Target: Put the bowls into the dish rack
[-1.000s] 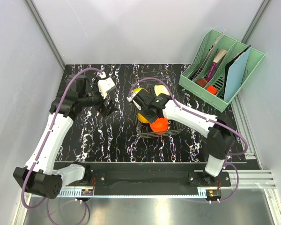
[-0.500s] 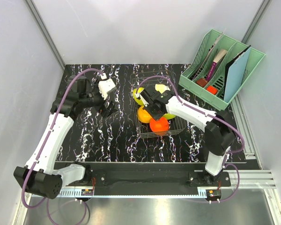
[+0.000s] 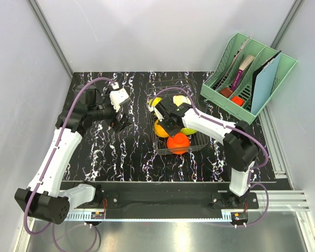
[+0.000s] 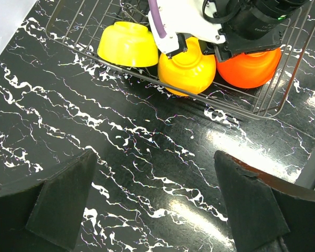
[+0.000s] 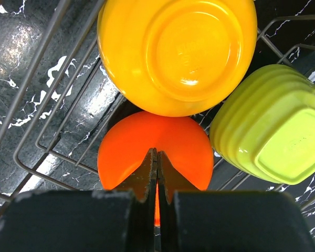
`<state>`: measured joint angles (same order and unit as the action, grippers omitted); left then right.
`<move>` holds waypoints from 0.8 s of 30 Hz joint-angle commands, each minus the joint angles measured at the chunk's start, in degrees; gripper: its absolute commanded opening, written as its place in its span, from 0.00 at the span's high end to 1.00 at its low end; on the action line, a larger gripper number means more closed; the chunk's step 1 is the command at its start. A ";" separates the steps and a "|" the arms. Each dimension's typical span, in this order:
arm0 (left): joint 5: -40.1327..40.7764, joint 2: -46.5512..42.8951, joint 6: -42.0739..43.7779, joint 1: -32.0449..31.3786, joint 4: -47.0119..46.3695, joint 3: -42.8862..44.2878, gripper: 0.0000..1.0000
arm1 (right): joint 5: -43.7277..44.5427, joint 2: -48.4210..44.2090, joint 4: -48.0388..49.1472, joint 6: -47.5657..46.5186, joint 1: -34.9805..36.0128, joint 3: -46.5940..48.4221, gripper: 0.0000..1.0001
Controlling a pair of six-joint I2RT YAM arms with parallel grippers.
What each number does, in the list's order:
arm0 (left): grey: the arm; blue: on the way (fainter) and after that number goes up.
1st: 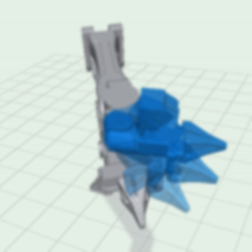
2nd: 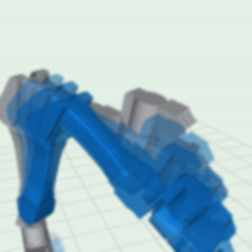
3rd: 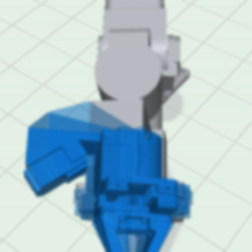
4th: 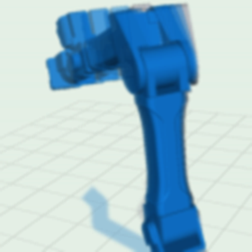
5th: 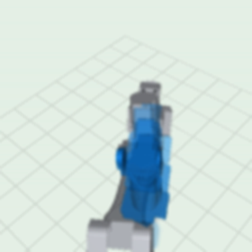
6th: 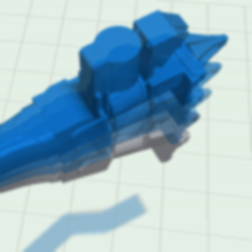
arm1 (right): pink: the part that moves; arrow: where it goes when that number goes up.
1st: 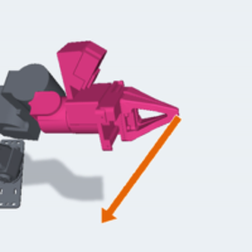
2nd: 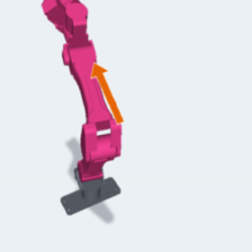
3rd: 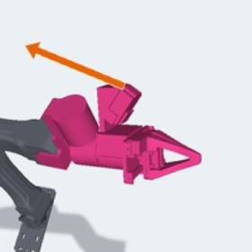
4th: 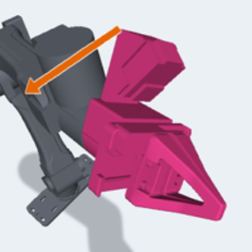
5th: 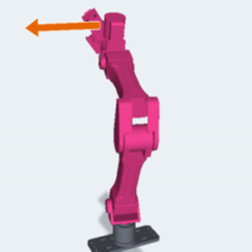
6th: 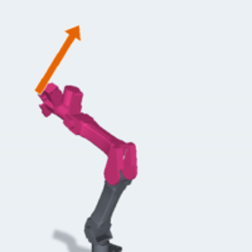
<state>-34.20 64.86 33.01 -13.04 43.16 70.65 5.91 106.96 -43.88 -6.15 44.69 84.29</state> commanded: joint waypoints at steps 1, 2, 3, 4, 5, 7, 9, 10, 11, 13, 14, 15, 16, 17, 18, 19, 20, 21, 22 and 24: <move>-0.35 -1.40 0.65 0.29 -2.02 0.01 0.01 | 1.20 -1.83 -3.84 -0.61 0.14 2.18 1.00; -0.43 -1.40 0.73 0.29 -2.02 0.01 0.01 | 1.55 -2.19 -4.46 -0.88 0.22 2.98 1.00; -0.43 -1.40 0.74 0.29 -2.02 0.10 0.01 | 2.34 -2.71 -4.72 -1.40 0.23 3.68 1.00; -0.26 -1.40 0.65 0.29 -2.02 0.10 0.01 | 3.05 -3.76 -4.81 -1.75 0.14 4.99 1.00; -0.08 -1.40 0.65 0.29 -2.02 0.19 0.01 | 3.66 -4.30 -4.99 -2.28 0.22 5.70 1.00; 0.18 -1.32 0.65 0.29 -2.02 0.62 0.01 | 6.73 -5.61 -4.99 -4.04 0.14 7.37 1.00; 0.27 -1.14 0.21 0.29 -2.02 0.89 0.01 | 9.90 -6.23 -4.55 -5.44 -0.30 8.34 1.00; 0.36 -1.05 0.21 0.29 -2.02 1.06 0.01 | 10.87 -6.32 -4.29 -5.62 -0.56 9.39 1.00; 0.36 -1.05 0.12 0.21 -2.02 1.15 0.01 | 11.66 -6.32 -3.76 -5.71 -1.61 9.84 1.00; 0.53 -0.79 -0.14 0.29 -2.02 1.24 0.01 | 11.75 -5.88 -3.58 -5.71 -3.11 11.41 1.00; 0.62 -0.70 -0.23 0.29 -2.02 1.42 0.01 | 11.67 -5.53 -3.50 -5.71 -4.68 11.94 1.00; 0.62 -0.79 -0.49 0.29 -1.94 1.42 0.01 | 11.67 -4.84 -3.50 -5.80 -5.31 12.38 1.00; 0.71 -0.88 -0.50 0.29 -2.02 1.24 0.01 | 11.75 -4.65 -3.58 -5.97 -5.92 13.00 0.98; 0.62 -1.14 -0.50 0.21 -2.02 1.07 0.01 | 10.36 -4.65 -3.93 -6.24 -6.71 13.09 0.94; 0.79 -1.40 -0.58 0.29 -2.02 0.81 0.01 | 8.78 -4.91 -4.28 -7.28 -8.28 13.18 0.87; 0.97 -1.58 -0.67 0.29 -2.11 0.11 0.01 | 7.03 -5.26 -4.81 -7.64 -9.26 13.27 0.52; 1.06 -2.10 -0.41 0.29 -2.11 -0.34 0.01 | 3.27 -5.79 -5.42 -7.91 -10.22 13.27 0.33; 1.32 -2.28 -0.32 0.21 -2.02 -0.78 0.01 | 1.66 -7.10 -5.52 -8.00 -12.15 13.18 0.20; 2.02 -2.54 -0.32 0.29 -2.11 -1.74 0.01 | 0.60 -7.55 -5.69 -8.00 -12.95 13.27 0.01; 2.73 -2.98 -0.41 0.21 -2.37 -2.80 0.01 | 0.06 -8.95 -6.04 -7.73 -14.53 13.62 0.00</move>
<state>-33.63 64.23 32.93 -13.04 42.76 69.97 10.68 103.15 -48.75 -12.95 33.15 95.57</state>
